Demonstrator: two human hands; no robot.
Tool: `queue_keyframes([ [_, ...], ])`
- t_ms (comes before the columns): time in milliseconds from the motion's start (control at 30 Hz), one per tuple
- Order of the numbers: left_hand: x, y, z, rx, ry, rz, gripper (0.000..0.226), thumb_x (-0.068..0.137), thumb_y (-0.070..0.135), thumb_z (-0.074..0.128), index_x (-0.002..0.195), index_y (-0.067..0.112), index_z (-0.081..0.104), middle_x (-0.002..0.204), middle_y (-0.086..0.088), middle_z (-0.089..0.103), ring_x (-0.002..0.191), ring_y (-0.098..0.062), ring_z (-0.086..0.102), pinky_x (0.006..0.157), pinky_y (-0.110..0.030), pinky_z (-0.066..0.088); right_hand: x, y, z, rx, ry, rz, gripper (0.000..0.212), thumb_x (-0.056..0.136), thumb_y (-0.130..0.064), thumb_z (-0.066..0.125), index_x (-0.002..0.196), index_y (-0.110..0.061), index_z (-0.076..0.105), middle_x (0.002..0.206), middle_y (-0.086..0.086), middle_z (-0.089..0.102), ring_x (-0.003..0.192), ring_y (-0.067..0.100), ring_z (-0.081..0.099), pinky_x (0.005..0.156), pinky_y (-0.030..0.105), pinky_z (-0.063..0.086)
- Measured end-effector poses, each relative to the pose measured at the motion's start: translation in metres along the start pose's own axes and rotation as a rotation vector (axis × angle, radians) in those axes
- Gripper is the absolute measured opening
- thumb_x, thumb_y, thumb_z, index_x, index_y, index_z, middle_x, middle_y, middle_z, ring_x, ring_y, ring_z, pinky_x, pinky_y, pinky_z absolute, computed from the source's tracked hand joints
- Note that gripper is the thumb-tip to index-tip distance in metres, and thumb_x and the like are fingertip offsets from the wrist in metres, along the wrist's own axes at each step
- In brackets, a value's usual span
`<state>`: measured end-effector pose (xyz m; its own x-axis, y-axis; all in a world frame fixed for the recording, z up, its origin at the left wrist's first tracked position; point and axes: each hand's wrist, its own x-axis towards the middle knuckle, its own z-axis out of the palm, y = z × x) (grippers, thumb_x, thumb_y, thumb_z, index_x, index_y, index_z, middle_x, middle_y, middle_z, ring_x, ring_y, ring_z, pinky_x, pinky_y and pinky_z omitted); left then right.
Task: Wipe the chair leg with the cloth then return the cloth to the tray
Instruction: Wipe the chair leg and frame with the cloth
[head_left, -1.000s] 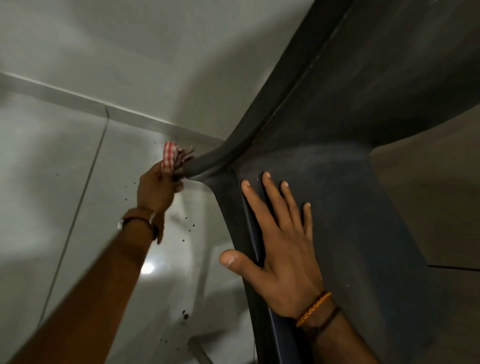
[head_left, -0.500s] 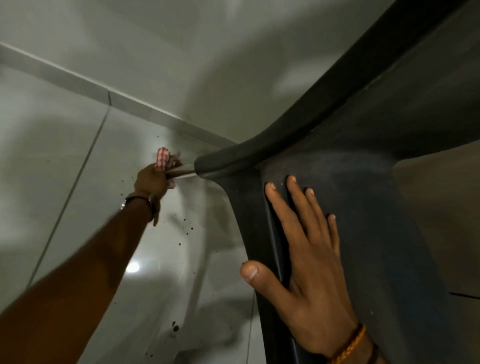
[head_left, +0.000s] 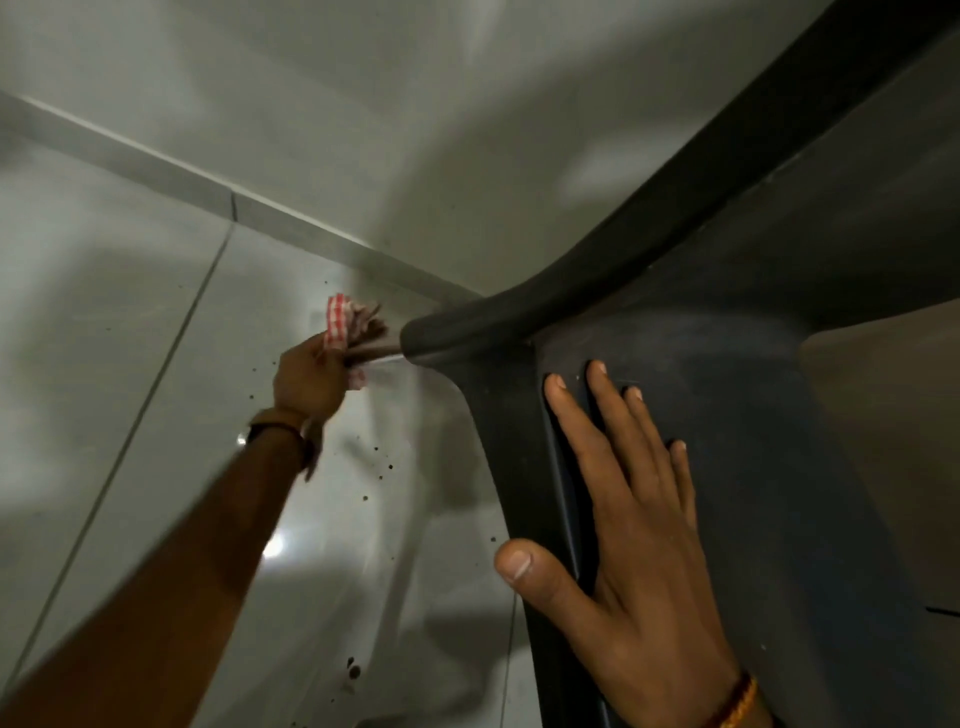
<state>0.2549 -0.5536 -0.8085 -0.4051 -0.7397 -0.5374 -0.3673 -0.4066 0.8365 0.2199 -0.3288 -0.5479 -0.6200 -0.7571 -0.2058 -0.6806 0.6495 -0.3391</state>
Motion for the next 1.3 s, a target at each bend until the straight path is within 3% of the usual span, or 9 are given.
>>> queue_keyframes([
  [100, 0.065, -0.042, -0.004, 0.102, -0.084, -0.209, 0.019, 0.094, 0.027, 0.068, 0.101, 0.015, 0.08, 0.069, -0.005, 0.078, 0.068, -0.026, 0.07, 0.084, -0.039, 0.06, 0.001, 0.001, 0.0, -0.003, -0.017, 0.001, 0.098, 0.073, -0.106, 0.02, 0.161, -0.067, 0.002, 0.175, -0.035, -0.008, 0.163, 0.0, -0.013, 0.13, 0.062, -0.005],
  [300, 0.078, -0.051, -0.001, 0.205, -0.084, -0.238, 0.027, 0.091, 0.016, 0.069, 0.113, 0.002, 0.075, 0.104, -0.023, 0.078, 0.094, -0.034, 0.076, 0.098, -0.047, 0.058, 0.003, 0.002, 0.001, -0.003, -0.006, -0.014, 0.098, 0.073, -0.107, 0.02, 0.161, -0.067, 0.003, 0.175, -0.034, -0.006, 0.163, 0.0, -0.012, 0.13, 0.062, -0.004],
  [467, -0.031, 0.027, -0.016, 0.234, -0.066, 0.166, 0.032, 0.107, 0.037, 0.047, 0.11, 0.02, 0.075, 0.084, -0.006, 0.08, 0.085, -0.027, 0.079, 0.088, -0.041, 0.06, 0.002, 0.003, 0.001, 0.004, 0.012, -0.025, 0.098, 0.077, -0.105, 0.025, 0.164, -0.062, 0.009, 0.177, -0.03, -0.003, 0.165, 0.003, -0.009, 0.129, 0.064, -0.004],
  [667, -0.123, 0.091, -0.031, -0.081, -0.2, 0.555, 0.023, 0.108, 0.011, 0.048, 0.113, 0.027, 0.063, 0.068, 0.014, 0.073, 0.07, 0.005, 0.072, 0.066, -0.006, 0.054, 0.002, 0.003, 0.001, -0.004, 0.006, -0.027, 0.096, 0.081, -0.104, 0.027, 0.164, -0.061, 0.007, 0.178, -0.027, -0.004, 0.165, 0.006, -0.011, 0.129, 0.069, -0.002],
  [867, -0.025, 0.033, -0.014, 0.151, -0.107, 0.154, 0.025, 0.102, 0.029, 0.06, 0.12, 0.017, 0.073, 0.09, -0.015, 0.079, 0.083, -0.029, 0.078, 0.092, -0.044, 0.061, 0.002, 0.005, 0.002, -0.001, 0.005, -0.025, 0.099, 0.079, -0.105, 0.025, 0.165, -0.06, 0.009, 0.178, -0.029, -0.004, 0.165, 0.005, -0.01, 0.129, 0.065, -0.003],
  [967, 0.033, -0.006, -0.01, 0.256, -0.136, -0.069, 0.043, 0.081, 0.006, 0.082, 0.123, 0.008, 0.073, 0.109, -0.021, 0.077, 0.091, -0.031, 0.073, 0.087, -0.031, 0.058, 0.001, 0.003, 0.002, 0.007, 0.01, -0.019, 0.1, 0.075, -0.106, 0.022, 0.164, -0.061, 0.009, 0.177, -0.031, -0.006, 0.165, 0.004, -0.011, 0.129, 0.063, -0.005],
  [1067, 0.05, -0.036, -0.006, 0.071, -0.085, -0.169, 0.032, 0.097, 0.027, 0.07, 0.121, 0.005, 0.072, 0.092, -0.017, 0.072, 0.05, -0.014, 0.066, 0.05, -0.018, 0.056, 0.002, 0.004, 0.001, -0.013, -0.003, -0.025, 0.102, 0.072, -0.106, 0.019, 0.163, -0.062, 0.006, 0.176, -0.033, -0.008, 0.164, 0.003, -0.013, 0.129, 0.064, -0.004],
  [1167, 0.046, -0.042, 0.006, -0.148, 0.017, -0.215, 0.047, 0.098, 0.06, 0.054, 0.106, 0.017, 0.073, 0.105, -0.016, 0.072, 0.055, -0.016, 0.064, 0.05, -0.021, 0.06, 0.001, 0.004, 0.0, -0.015, 0.007, -0.036, 0.102, 0.071, -0.107, 0.016, 0.163, -0.063, 0.006, 0.176, -0.033, -0.008, 0.164, 0.004, -0.013, 0.129, 0.064, -0.003],
  [1300, 0.01, -0.013, 0.009, -0.33, 0.043, -0.163, 0.03, 0.105, 0.037, 0.054, 0.117, 0.015, 0.07, 0.12, -0.014, 0.07, 0.066, -0.011, 0.075, 0.06, -0.021, 0.061, 0.002, 0.007, 0.002, 0.007, 0.019, -0.047, 0.099, 0.075, -0.105, 0.022, 0.164, -0.061, 0.01, 0.177, -0.031, -0.004, 0.165, 0.004, -0.01, 0.128, 0.063, -0.004],
])
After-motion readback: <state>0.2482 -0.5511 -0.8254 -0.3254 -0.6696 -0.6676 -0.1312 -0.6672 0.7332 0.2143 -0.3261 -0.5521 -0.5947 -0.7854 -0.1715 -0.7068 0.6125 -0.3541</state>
